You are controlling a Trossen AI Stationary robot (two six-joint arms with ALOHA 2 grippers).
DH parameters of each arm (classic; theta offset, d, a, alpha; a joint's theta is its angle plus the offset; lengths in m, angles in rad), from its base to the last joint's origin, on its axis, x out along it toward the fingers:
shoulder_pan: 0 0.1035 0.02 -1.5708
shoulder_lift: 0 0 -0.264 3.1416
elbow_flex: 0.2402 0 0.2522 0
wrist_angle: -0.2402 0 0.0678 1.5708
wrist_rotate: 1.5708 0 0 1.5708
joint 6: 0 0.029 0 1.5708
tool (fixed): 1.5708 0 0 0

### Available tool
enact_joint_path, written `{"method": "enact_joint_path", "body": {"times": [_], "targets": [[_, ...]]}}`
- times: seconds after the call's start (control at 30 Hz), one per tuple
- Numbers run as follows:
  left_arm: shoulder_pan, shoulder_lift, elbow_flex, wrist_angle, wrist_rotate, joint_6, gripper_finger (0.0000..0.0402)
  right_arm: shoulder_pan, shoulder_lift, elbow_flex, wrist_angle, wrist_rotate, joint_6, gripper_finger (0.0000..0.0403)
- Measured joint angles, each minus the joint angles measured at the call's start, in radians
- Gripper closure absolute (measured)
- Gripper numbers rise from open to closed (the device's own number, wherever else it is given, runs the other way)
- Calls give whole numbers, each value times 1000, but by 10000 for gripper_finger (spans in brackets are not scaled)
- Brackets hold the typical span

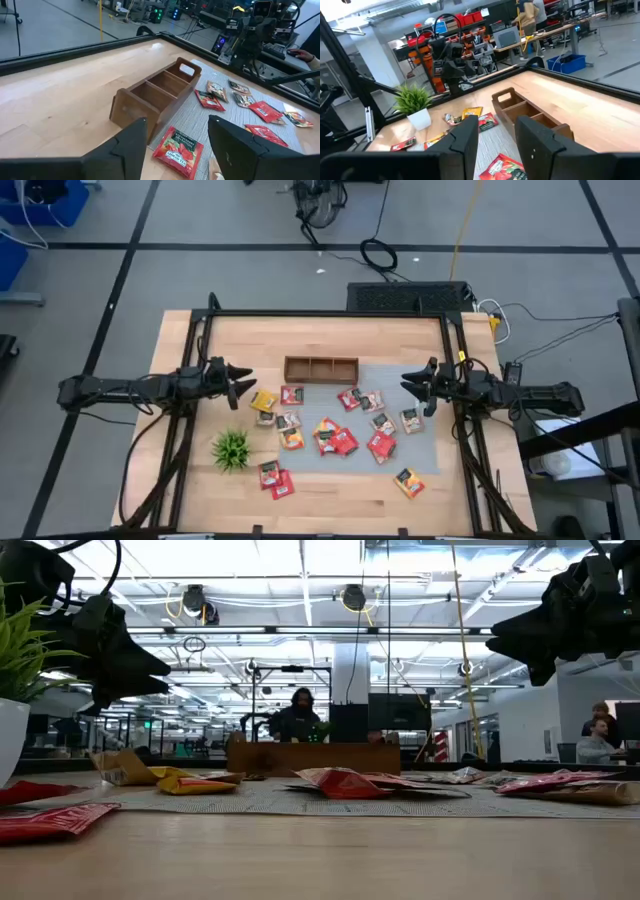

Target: Pick & Place Tea

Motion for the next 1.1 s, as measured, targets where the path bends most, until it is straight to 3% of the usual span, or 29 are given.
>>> {"method": "enact_joint_path", "body": {"times": [1.1], "targets": [[0,0,0,0,0,0,190,0,0,0,0,24,3,289]]}}
